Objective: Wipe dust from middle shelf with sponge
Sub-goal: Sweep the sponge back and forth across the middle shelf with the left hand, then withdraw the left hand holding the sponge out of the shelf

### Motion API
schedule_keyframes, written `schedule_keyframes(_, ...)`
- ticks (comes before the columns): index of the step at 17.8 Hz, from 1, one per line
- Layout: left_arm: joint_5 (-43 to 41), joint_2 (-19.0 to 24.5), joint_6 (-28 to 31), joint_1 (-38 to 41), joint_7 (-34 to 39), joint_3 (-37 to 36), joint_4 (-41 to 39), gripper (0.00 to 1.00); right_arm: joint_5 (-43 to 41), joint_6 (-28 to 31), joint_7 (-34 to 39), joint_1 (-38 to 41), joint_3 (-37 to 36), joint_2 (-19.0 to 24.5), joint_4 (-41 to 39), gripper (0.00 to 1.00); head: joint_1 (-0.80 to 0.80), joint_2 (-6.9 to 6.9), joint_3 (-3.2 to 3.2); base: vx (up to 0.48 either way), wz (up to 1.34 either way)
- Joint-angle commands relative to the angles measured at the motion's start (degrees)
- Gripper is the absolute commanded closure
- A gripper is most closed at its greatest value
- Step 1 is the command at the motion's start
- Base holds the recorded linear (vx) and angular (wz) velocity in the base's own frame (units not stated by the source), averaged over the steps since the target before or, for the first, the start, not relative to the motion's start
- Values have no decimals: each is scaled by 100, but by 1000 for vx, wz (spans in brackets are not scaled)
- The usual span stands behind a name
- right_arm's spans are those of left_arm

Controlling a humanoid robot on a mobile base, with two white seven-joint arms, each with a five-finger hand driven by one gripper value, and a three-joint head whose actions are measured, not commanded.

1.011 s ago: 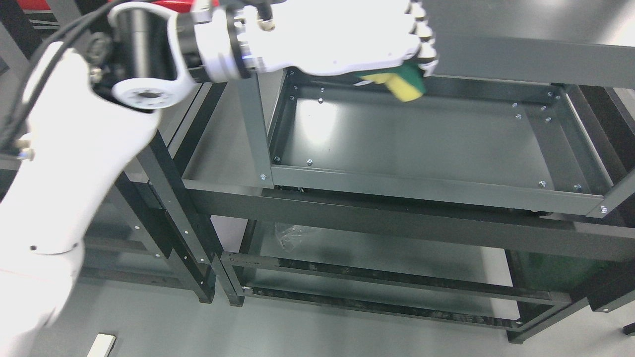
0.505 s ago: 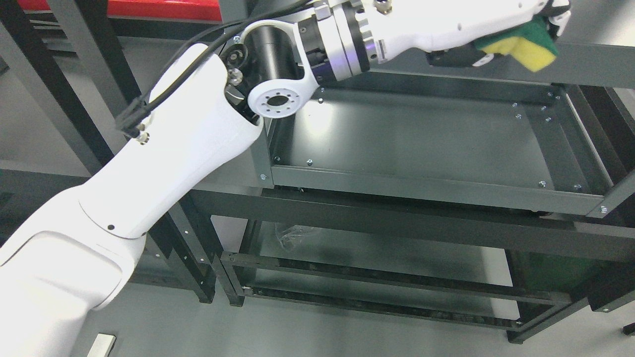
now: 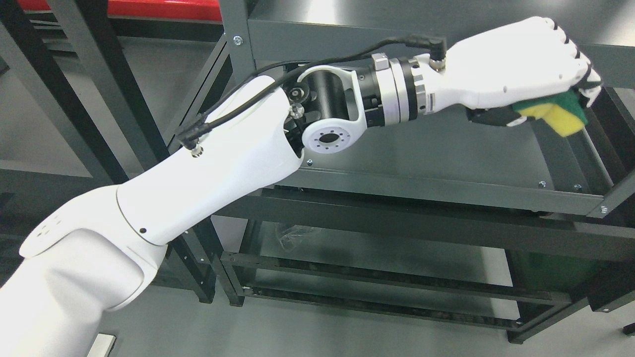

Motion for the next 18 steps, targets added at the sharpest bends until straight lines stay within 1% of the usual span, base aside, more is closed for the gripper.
schedule_keyframes(1, 248, -159, -61, 200, 67, -1025, 150, 98, 0, -4, -3, 0, -1, -100, -100, 0, 0, 0, 0, 0, 0)
schedule_keyframes(3, 293, -159, -61, 672, 85, -886, 97, 98, 0, -4, -3, 0, 8, -100, -100, 0, 0, 0, 0, 0, 0)
schedule_keyframes(6, 293, -159, -61, 1850, 58, -114, 1, 98, 0, -4, -3, 0, 8, -100, -100, 0, 0, 0, 0, 0, 0)
schedule_keyframes(7, 293, -159, -61, 2462, 41, 463, -35, 98, 0, -4, -3, 0, -1, -100, -100, 0, 0, 0, 0, 0, 0)
schedule_keyframes(11, 372, -159, -96, 3898, 93, 2196, -70, 98, 0, -4, -3, 0, -1, -100, -100, 0, 0, 0, 0, 0, 0)
schedule_keyframes(13, 748, -159, -87, 4636, 93, 2909, -245, 98, 0, -4, -3, 0, -1, -100, -100, 0, 0, 0, 0, 0, 0)
schedule_keyframes(14, 1037, -159, -87, 4866, 93, 3252, -272, 98, 0, -4, -3, 0, 8, -100, -100, 0, 0, 0, 0, 0, 0)
schedule_keyframes(16, 1757, -159, -44, 5095, 93, 3858, -272, 98, 0, -4, -3, 0, -1, -100, -100, 0, 0, 0, 0, 0, 0)
schedule_keyframes(18, 2303, -159, 70, 5280, 85, 4552, -272, 98, 0, -4, -3, 0, 8, -100, -100, 0, 0, 0, 0, 0, 0)
